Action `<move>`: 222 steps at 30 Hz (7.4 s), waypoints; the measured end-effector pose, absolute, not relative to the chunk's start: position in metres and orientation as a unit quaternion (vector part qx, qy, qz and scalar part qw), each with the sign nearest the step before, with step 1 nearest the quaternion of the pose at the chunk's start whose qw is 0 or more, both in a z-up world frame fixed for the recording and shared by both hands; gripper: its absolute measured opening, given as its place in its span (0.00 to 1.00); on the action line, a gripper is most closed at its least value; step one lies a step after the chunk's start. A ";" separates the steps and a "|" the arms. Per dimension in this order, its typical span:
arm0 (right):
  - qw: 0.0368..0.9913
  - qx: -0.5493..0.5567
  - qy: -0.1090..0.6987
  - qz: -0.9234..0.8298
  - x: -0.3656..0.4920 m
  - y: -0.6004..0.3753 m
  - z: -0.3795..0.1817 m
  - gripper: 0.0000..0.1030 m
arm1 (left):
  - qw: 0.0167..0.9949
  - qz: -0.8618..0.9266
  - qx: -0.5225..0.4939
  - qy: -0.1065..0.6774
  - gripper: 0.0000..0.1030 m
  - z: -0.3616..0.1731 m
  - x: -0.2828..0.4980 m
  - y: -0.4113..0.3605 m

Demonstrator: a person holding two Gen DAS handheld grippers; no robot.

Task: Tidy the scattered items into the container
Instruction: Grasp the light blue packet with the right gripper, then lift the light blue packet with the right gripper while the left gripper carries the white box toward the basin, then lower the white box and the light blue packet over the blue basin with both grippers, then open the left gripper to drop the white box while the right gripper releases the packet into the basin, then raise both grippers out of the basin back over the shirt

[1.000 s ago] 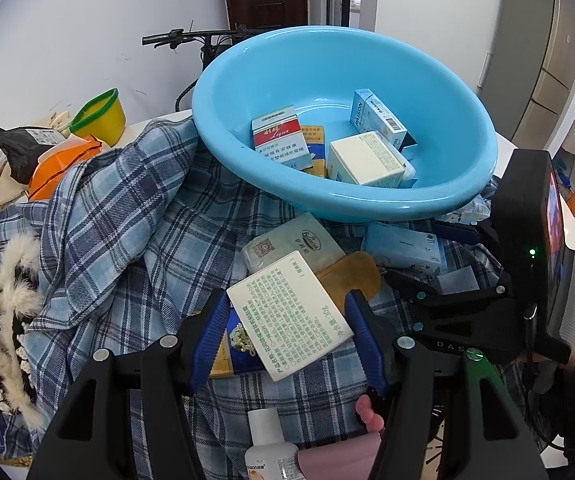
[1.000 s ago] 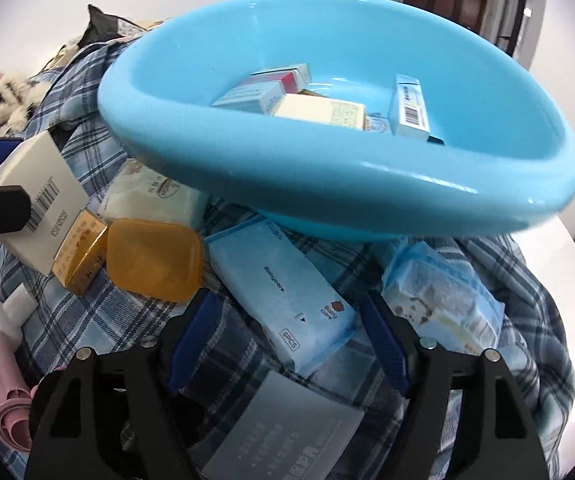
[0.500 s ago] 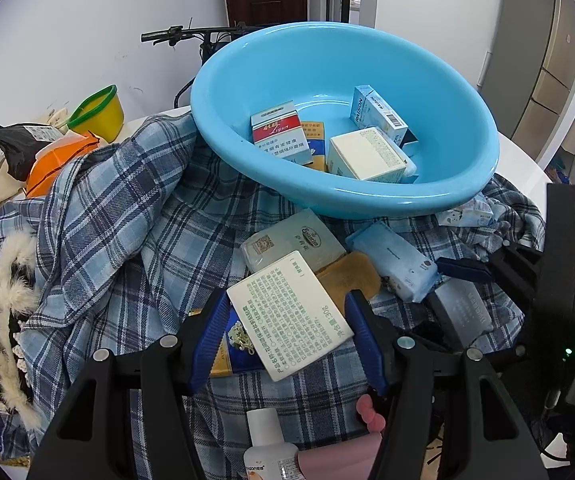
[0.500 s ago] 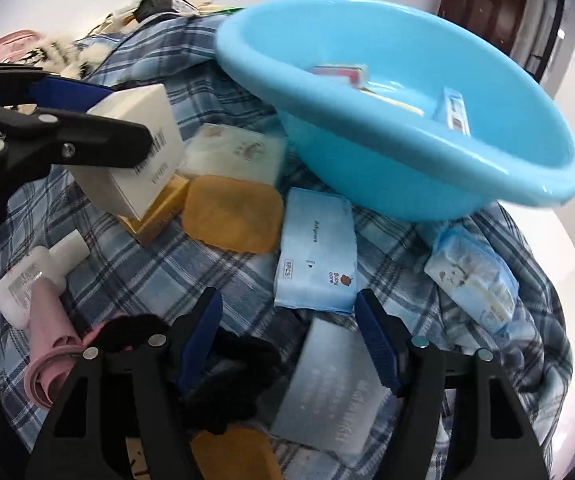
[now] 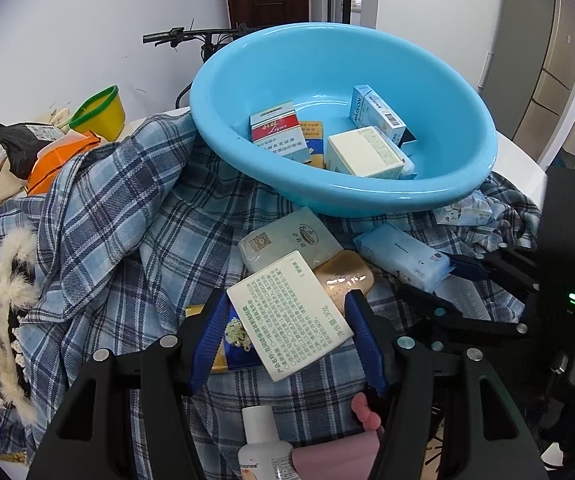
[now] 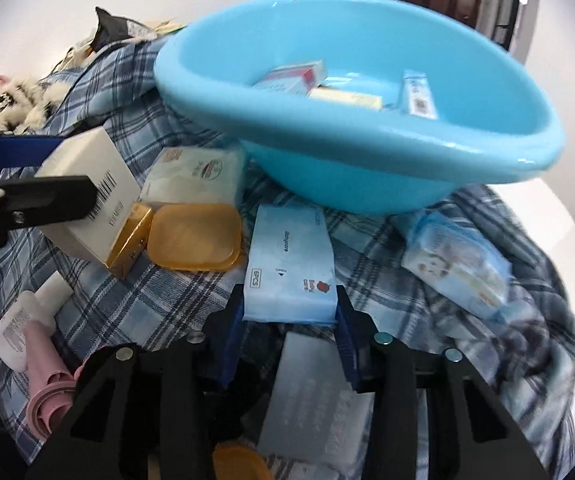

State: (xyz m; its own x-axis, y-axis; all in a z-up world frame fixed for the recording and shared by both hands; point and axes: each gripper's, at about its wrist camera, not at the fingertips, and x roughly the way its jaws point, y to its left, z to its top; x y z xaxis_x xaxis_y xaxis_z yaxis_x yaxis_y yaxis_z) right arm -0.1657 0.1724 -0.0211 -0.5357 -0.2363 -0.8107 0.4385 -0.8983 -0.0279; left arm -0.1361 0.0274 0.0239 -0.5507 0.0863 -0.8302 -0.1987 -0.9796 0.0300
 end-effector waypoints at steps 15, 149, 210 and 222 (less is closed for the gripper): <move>0.139 0.398 0.070 -0.904 -0.094 0.178 0.010 0.37 | 0.081 0.883 -0.462 0.033 0.60 0.017 -0.123 0.040; 0.068 0.495 0.026 -0.866 -0.372 0.221 0.153 0.36 | 0.047 0.836 -0.540 0.082 0.60 0.096 -0.406 0.092; 0.081 0.417 -0.019 -0.905 -0.326 0.228 0.138 0.83 | 0.086 0.917 -0.383 0.071 0.82 0.108 -0.347 0.084; 0.107 0.367 0.001 -0.924 -0.263 0.223 0.153 0.83 | 0.066 0.928 -0.362 0.056 0.82 0.126 -0.291 0.069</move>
State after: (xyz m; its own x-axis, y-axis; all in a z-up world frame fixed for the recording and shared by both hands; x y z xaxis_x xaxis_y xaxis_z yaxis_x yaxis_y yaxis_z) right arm -0.2630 0.2234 0.1527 -0.7084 -0.1968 -0.6778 0.1980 -0.9772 0.0768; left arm -0.2906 0.0691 0.1263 -0.7296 0.0823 -0.6789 -0.1635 -0.9849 0.0564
